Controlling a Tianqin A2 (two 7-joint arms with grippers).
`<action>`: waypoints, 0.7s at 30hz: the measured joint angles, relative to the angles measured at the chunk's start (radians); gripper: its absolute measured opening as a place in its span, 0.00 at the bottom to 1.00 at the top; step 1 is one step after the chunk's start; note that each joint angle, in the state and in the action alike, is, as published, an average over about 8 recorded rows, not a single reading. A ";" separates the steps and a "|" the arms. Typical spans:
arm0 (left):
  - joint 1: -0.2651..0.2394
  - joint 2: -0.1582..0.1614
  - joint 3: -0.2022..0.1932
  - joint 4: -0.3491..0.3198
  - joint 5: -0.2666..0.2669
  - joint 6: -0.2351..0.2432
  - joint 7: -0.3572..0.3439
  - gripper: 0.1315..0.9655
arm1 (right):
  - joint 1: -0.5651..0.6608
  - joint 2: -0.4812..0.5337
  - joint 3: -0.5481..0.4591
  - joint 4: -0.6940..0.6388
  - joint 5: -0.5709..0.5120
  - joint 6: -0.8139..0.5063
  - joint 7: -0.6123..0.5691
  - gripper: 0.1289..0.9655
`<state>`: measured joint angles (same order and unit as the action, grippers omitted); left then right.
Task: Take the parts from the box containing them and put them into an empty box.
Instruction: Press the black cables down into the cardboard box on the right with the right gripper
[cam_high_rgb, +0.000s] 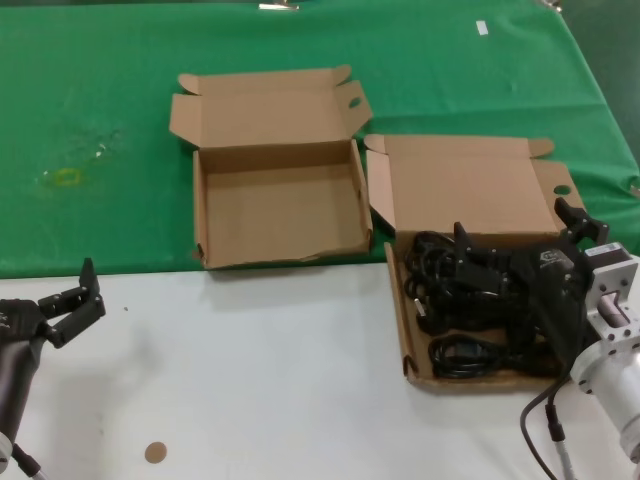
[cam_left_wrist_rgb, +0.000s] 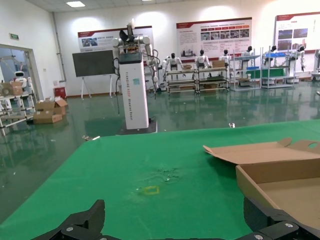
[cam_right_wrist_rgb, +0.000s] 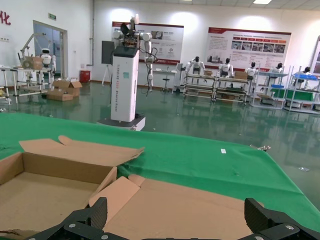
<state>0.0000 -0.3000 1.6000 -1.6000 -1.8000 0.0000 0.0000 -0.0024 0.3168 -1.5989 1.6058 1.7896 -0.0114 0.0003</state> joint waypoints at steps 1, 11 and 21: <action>0.000 0.000 0.000 0.000 0.000 0.000 0.000 1.00 | 0.000 0.000 0.000 0.000 0.000 0.000 0.000 1.00; 0.000 0.000 0.000 0.000 0.000 0.000 0.000 1.00 | 0.000 0.000 0.000 0.000 0.000 0.000 0.000 1.00; 0.000 0.000 0.000 0.000 0.000 0.000 0.000 1.00 | 0.000 0.000 0.000 0.000 0.000 0.000 0.000 1.00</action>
<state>0.0000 -0.3000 1.6000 -1.6000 -1.8000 0.0000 0.0000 -0.0024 0.3168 -1.5989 1.6058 1.7896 -0.0114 0.0003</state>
